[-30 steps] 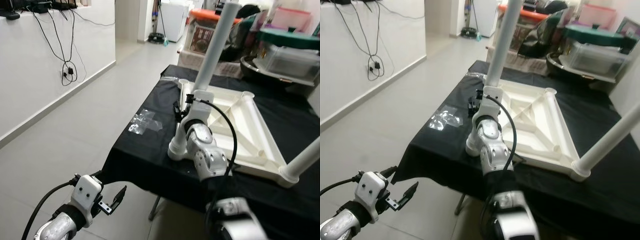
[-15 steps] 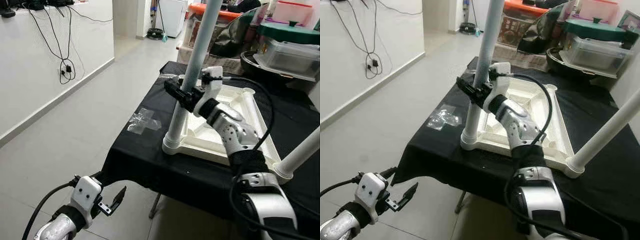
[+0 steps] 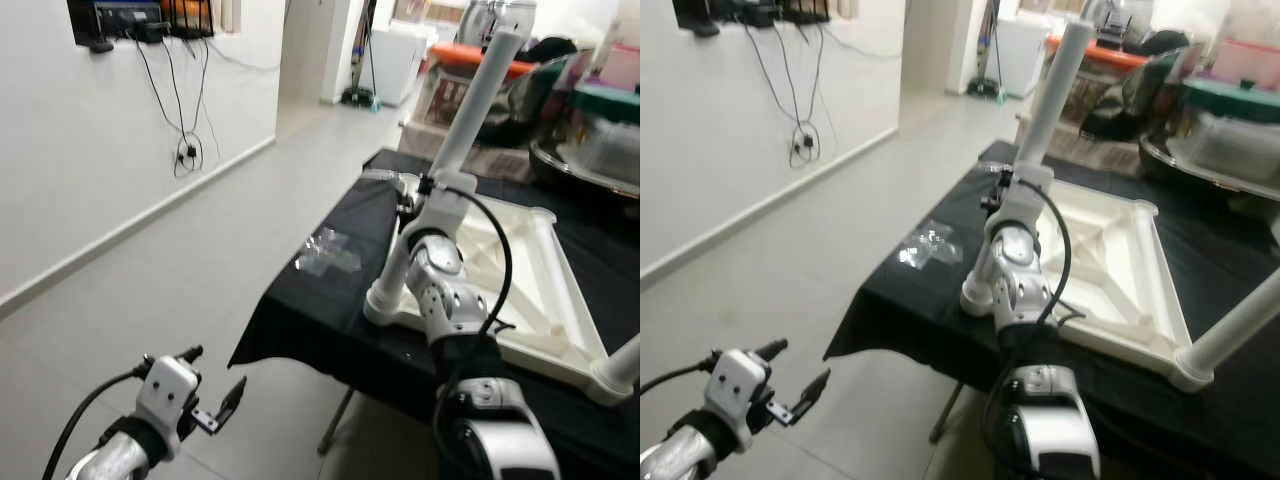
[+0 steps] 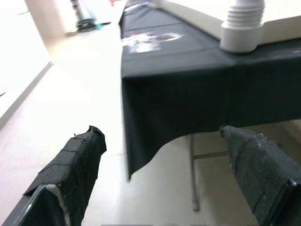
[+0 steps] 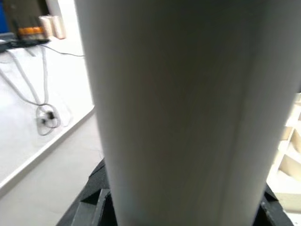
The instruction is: Building children table
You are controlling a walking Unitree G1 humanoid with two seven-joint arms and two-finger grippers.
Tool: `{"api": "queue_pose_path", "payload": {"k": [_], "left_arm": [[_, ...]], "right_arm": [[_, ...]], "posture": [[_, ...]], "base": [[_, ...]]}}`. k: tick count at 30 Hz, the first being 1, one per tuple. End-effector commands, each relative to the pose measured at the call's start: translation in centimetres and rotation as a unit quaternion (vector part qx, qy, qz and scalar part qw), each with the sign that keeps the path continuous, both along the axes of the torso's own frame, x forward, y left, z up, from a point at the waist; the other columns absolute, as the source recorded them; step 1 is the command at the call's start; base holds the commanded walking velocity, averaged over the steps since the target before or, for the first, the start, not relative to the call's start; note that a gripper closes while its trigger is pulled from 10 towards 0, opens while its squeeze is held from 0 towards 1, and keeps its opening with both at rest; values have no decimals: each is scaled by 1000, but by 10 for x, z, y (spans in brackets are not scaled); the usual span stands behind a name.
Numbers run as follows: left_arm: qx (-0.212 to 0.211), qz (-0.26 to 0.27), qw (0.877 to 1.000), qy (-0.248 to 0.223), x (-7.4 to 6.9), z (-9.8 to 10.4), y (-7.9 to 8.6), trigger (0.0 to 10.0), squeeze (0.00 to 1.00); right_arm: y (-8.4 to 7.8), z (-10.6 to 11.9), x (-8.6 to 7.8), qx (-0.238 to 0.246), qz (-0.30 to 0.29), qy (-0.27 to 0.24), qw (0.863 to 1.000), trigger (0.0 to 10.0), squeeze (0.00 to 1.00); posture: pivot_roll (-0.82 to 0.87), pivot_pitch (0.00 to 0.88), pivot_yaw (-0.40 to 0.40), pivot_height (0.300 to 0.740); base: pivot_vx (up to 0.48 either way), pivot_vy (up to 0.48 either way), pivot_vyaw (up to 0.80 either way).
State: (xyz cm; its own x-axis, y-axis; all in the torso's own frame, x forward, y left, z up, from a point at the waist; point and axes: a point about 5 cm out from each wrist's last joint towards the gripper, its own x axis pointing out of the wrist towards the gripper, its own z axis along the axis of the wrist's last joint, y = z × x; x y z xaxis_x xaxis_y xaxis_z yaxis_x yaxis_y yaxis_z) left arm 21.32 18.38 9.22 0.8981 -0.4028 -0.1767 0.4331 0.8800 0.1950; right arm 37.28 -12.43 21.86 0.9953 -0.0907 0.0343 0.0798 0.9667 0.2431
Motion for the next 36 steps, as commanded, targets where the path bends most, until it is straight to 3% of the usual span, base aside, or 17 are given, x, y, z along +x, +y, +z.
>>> {"api": "queue_pose_path", "payload": {"k": [1,5,6,9,11,13,14,16,17,19,20,22,30,31,32,33,36], "left_arm": [[6,-12,1000,3,0,-1,-3,10000,0],[7,-11,1000,3,2,-1,-2,10000,0],[6,-10,1000,1,3,-1,-2,10000,0],[6,-9,1000,0,3,-1,-2,10000,0],[5,-8,1000,1,3,-2,-4,10000,0],[5,-8,1000,1,3,-2,-4,10000,0],[5,-8,1000,1,3,-2,-4,10000,0],[5,-7,1000,0,3,-2,-4,10000,0],[5,-6,1000,-1,4,-2,-3,10000,0],[5,-4,1000,-2,5,-2,-3,10000,0],[6,-2,1000,-2,4,-2,-2,10000,0],[6,-1,1000,-2,4,-2,-2,10000,0],[8,-7,1000,2,4,-3,-2,10000,0],[9,-8,1000,1,5,-2,-1,10000,0],[9,-8,1000,1,5,-2,-1,10000,0],[10,-9,1000,1,6,-2,-1,10000,0],[11,-10,1000,0,7,-2,-1,10000,0]], "right_arm": [[9,3,-5,11,43,-17,999,10000,1000],[13,11,0,9,94,-36,995,10000,1000],[19,20,8,4,171,-56,984,10000,0],[23,29,13,5,272,-72,960,10000,0],[22,37,8,-29,414,-100,904,10000,0],[21,36,5,-40,444,-98,890,10000,0],[22,30,4,-64,461,-86,881,3176,0],[22,25,4,-78,470,-75,876,3176,0],[21,16,10,-87,440,-44,893,0,0],[19,7,17,-96,392,-13,915,0,0],[8,-5,27,-91,276,30,956,0,0],[-18,-24,33,-64,73,92,991,0,0],[-28,-62,9,-48,-85,132,986,0,0],[-9,-60,5,-17,-30,112,993,10000,0],[-9,-60,5,-17,-30,112,993,10000,0],[4,-49,2,-14,21,65,998,10000,1000],[17,-35,2,-3,88,22,996,10000,1000]], "posture": [[45,0,-130,740],[47,0,-133,740],[47,0,-136,740],[47,0,-138,740],[51,0,-142,740],[51,0,-142,740],[55,0,-150,740],[55,0,-150,740],[55,0,-150,740],[65,0,-159,740],[65,0,-158,740],[62,0,-151,740],[59,0,-138,740],[53,0,-131,740],[53,0,-131,740],[49,0,-128,740],[48,0,-130,740]], "base": [[0,0,0],[0,0,0],[0,0,0],[0,0,0],[0,0,0],[0,0,0],[0,0,0],[0,0,0],[0,0,0],[0,0,0],[0,0,0],[0,0,0],[0,0,0],[0,0,0],[0,0,0],[0,0,0],[0,0,0]]}}
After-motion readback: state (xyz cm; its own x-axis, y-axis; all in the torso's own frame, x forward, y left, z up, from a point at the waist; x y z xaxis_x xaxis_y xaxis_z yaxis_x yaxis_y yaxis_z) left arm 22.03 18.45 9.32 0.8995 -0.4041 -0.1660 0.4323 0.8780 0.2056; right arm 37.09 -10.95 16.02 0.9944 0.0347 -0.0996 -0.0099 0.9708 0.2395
